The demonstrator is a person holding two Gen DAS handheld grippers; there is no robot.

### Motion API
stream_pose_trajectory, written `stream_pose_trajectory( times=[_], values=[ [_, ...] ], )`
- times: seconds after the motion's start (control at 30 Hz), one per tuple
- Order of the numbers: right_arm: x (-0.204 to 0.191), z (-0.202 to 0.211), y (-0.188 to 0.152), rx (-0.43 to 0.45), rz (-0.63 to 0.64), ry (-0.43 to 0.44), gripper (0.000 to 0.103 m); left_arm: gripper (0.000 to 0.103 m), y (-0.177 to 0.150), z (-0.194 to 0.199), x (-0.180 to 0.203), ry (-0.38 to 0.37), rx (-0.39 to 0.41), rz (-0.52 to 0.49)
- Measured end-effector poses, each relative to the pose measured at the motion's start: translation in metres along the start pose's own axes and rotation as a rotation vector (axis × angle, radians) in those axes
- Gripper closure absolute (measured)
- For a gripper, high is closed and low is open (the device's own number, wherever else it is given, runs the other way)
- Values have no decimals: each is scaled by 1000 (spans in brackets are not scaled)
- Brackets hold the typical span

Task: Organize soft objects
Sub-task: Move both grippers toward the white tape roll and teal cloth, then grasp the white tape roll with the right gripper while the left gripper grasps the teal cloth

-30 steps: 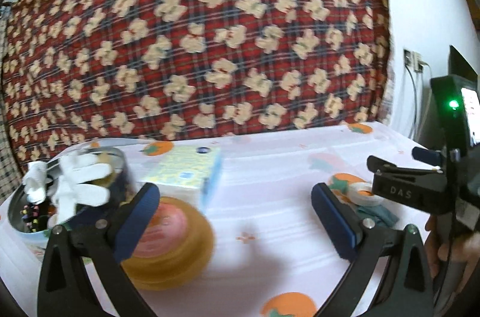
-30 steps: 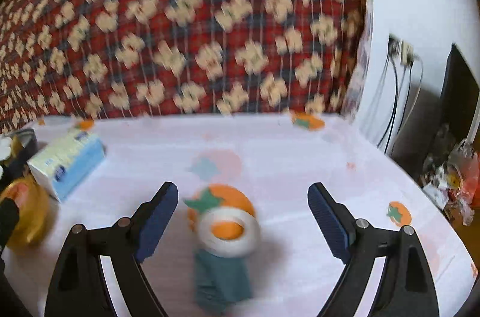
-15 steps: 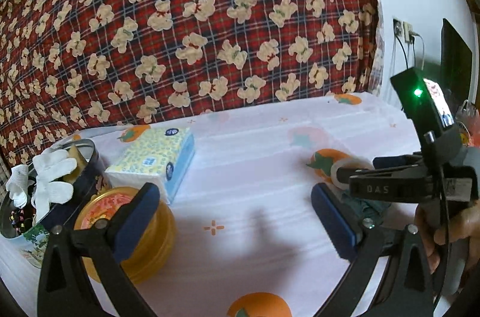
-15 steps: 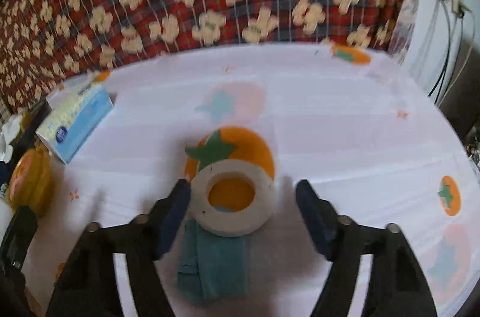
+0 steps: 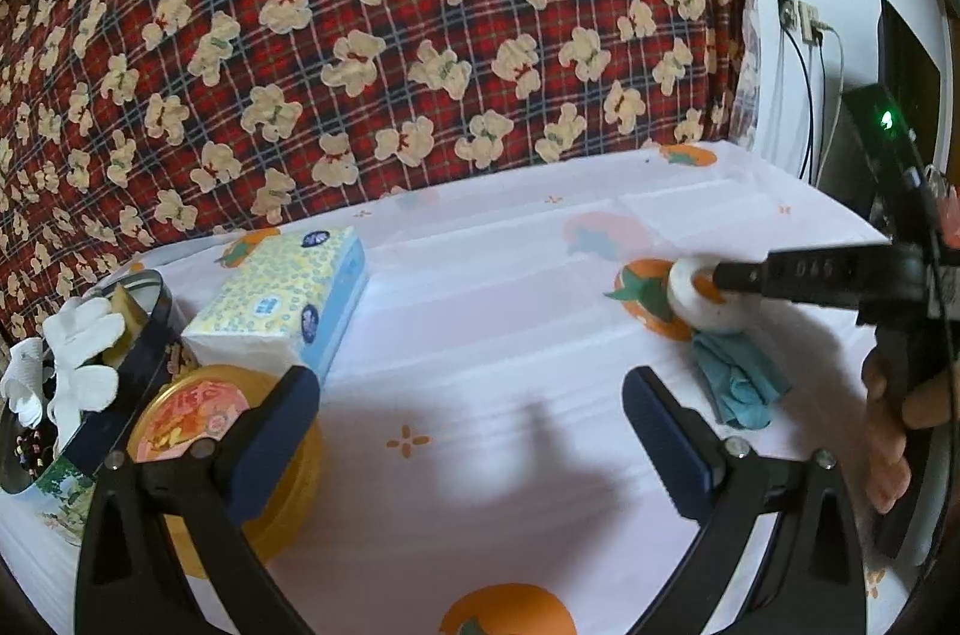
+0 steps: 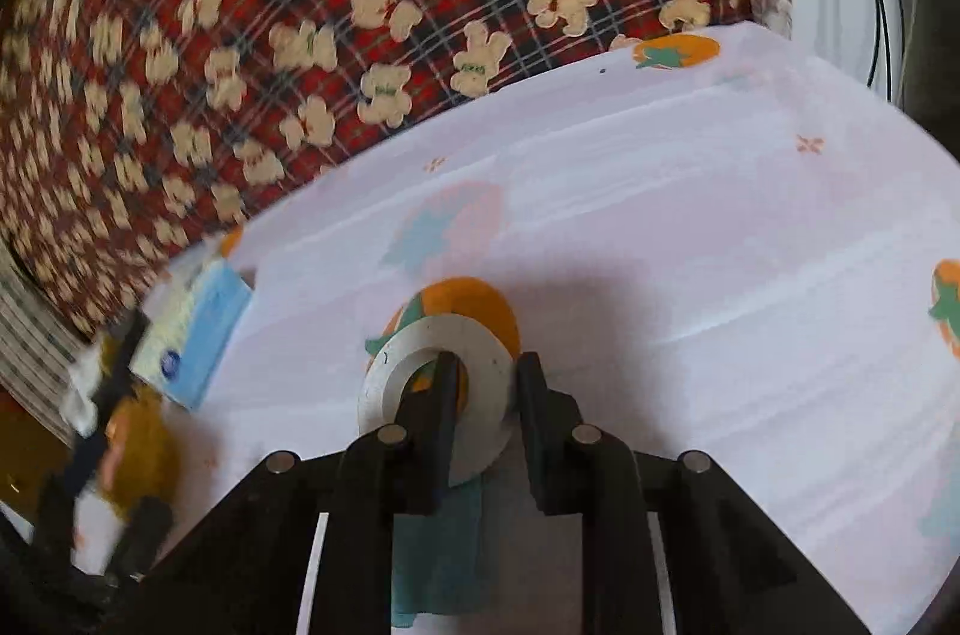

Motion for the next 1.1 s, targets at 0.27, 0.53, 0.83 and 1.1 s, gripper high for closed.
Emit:
stream_pose_trajectory(
  times=[0.27, 0.53, 0.83, 1.1],
  values=[
    [-8, 7, 6, 37, 5, 25, 32, 1, -2, -2, 0, -4, -7, 5],
    [-24, -21, -9, -52, 174, -79, 34, 1, -3, -5, -1, -2, -21, 6],
    [-12, -7, 5, 35, 111, -83, 38, 1, 3, -12, 8, -103, -12, 58],
    [41, 48, 48, 287, -95, -131, 38, 11, 18, -39, 72, -323, -102, 128]
  ],
)
Point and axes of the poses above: each gripper's, at about its wrist camera, not at the fingertips, and z roughly against the way its jaws point, x to its right, y to its top, the point moved 8 cm from there along -z, roughly the way its jaws point, and after that the axes turned 10 degrees about -z, right-handed, at the moved point
